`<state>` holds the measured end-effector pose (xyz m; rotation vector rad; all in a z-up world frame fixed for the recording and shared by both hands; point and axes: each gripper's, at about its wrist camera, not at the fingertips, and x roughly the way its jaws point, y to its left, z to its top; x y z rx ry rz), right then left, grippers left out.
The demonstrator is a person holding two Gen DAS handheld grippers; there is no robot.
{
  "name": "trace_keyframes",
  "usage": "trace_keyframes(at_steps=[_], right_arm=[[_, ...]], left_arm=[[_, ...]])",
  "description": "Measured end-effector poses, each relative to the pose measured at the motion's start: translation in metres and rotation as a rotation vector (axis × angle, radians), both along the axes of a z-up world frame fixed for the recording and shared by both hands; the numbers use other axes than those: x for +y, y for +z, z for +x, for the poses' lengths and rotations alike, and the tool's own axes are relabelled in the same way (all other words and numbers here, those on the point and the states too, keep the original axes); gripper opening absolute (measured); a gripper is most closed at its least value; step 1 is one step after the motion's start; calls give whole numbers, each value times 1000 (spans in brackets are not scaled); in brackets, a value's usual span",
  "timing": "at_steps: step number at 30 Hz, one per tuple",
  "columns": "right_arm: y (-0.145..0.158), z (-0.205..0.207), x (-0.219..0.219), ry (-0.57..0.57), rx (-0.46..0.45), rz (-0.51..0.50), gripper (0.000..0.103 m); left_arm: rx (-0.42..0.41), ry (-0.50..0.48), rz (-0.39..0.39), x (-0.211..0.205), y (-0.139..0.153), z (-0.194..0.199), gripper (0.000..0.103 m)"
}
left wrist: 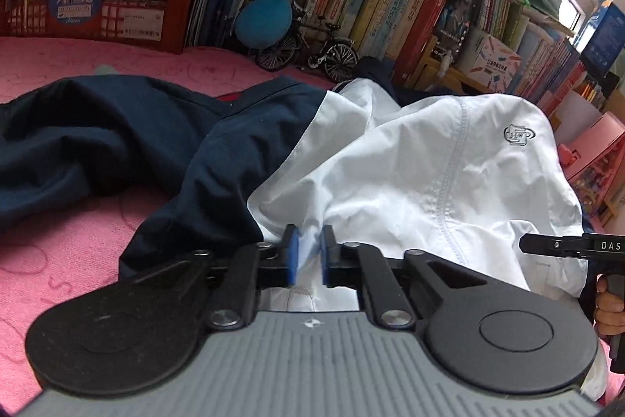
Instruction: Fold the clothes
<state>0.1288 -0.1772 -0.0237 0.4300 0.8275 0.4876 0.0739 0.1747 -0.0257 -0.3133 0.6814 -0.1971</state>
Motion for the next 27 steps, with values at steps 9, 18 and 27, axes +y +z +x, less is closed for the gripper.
trace_keyframes(at_steps=[9,18,27], right_arm=[[67,-81,-49,137,-222,374,10],[48,-130,-46,156,-223,54,9],[-5,-163,27,302,-197,-375,17]], left_arm=[[-257,-141,-244,9,71,-71,3],[-208,-87,50,-16,61,-85,7],[-219,-122,265,-109,38,-19,27]])
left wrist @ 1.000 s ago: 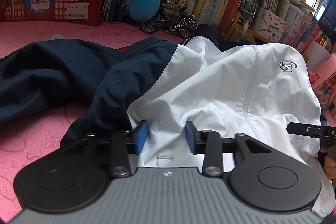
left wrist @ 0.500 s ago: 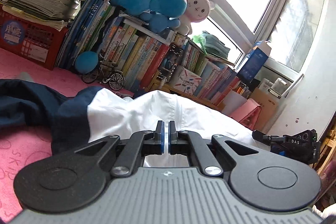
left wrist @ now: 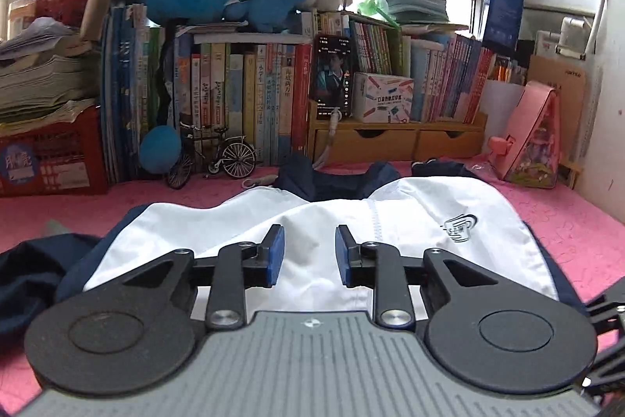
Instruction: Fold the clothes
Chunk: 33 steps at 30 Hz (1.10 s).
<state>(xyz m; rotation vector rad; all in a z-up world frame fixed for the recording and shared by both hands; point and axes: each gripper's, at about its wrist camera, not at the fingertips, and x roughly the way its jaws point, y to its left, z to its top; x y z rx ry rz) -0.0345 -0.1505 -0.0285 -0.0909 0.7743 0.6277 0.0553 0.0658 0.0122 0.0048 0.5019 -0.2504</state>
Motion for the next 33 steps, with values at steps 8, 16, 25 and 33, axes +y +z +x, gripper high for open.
trace_keyframes(at_steps=[8,16,25,33], right_arm=[[39,3,-40,-12,-27,102,28],[86,32,-103,29,-43,387,62],[81,148,-108,-430,-154,138,86],[25,246,-110,-769,-71,-131,11]], left_arm=[[166,-10,-13,-8,-55,29,33],[156,-31,98,-26,-52,25,49],[160,-22,106,-27,-51,29,55],[165,-13,101,-24,-50,31,59]])
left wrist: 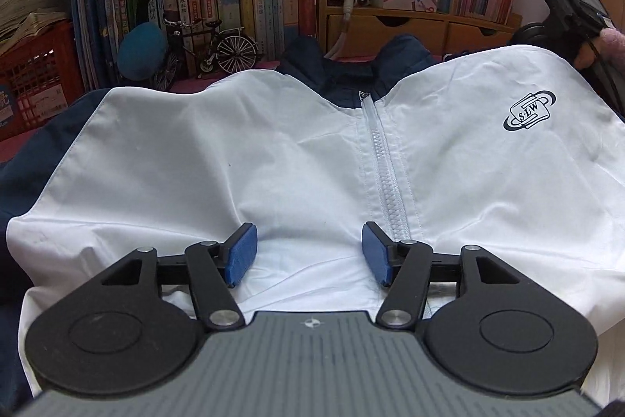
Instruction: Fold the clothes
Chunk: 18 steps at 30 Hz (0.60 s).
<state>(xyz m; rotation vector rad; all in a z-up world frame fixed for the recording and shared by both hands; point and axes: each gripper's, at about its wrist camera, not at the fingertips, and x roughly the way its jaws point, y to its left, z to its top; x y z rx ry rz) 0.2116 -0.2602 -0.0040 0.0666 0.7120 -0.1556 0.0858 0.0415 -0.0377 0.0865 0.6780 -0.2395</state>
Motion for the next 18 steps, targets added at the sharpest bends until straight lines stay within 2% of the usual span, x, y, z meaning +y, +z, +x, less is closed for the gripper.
trace_keyframes(at_steps=[7,11,13,14,18], right_arm=[[45,-65,-59,-208,-242,-160,8],[78,-145,-128,-410,-391,-239,10],[74,-174,-171,-418,-381,-166,17],[65,-185,-189,-429,-344,-125,24],[4,-223,-231,-515,-142,-37,26]], left_arm=[[2,0,-4,1,2,0,59],[2,-7,-8,2,3,1,59],[2,-9,-7,3,3,2,59],[2,-10,-6,3,4,2,60],[2,-9,-3,3,4,2,60]])
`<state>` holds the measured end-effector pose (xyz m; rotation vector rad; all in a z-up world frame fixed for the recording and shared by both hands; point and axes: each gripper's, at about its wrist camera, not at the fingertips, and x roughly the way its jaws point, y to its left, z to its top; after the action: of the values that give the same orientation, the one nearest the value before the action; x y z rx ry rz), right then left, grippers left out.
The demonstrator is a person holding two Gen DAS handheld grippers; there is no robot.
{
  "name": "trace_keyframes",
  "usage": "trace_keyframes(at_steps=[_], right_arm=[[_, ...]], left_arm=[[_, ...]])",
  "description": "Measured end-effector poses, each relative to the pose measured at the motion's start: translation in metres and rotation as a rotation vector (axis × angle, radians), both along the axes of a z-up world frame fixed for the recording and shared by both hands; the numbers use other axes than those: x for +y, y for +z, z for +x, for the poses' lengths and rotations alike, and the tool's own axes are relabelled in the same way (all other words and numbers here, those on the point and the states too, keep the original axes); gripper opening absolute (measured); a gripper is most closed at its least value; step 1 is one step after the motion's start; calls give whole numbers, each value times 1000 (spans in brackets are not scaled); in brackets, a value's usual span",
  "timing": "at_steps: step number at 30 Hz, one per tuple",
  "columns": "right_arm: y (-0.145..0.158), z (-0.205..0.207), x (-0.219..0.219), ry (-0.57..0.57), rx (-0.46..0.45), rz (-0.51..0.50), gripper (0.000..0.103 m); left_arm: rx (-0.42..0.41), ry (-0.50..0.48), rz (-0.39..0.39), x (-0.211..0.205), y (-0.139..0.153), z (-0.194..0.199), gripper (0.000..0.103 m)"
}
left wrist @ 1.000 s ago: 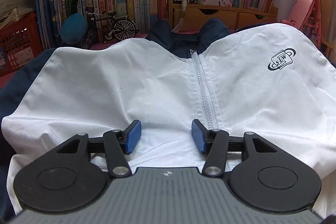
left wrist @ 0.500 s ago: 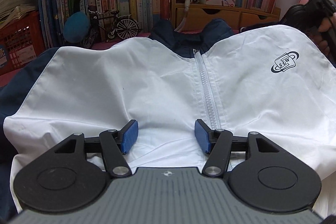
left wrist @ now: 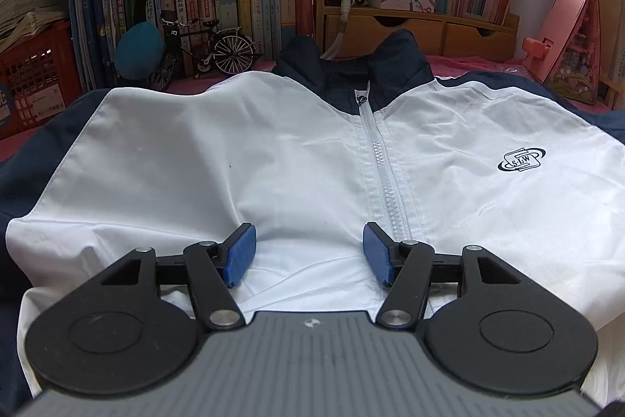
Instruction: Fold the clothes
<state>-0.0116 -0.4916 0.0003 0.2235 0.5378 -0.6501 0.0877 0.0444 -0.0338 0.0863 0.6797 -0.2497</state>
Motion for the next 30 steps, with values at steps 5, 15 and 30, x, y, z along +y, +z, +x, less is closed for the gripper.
trace_keyframes(at_steps=[5,15,30], right_arm=[[-62,-49,-3,-58,133,97,27],[-61,-116,-32,-21,-48,343,75],[-18,7,-37,-61,-124,-48,21]], left_arm=[[0,0,1,1,1,1,61],[-2,4,8,0,1,0,62],[2,24,15,0,1,1,69]])
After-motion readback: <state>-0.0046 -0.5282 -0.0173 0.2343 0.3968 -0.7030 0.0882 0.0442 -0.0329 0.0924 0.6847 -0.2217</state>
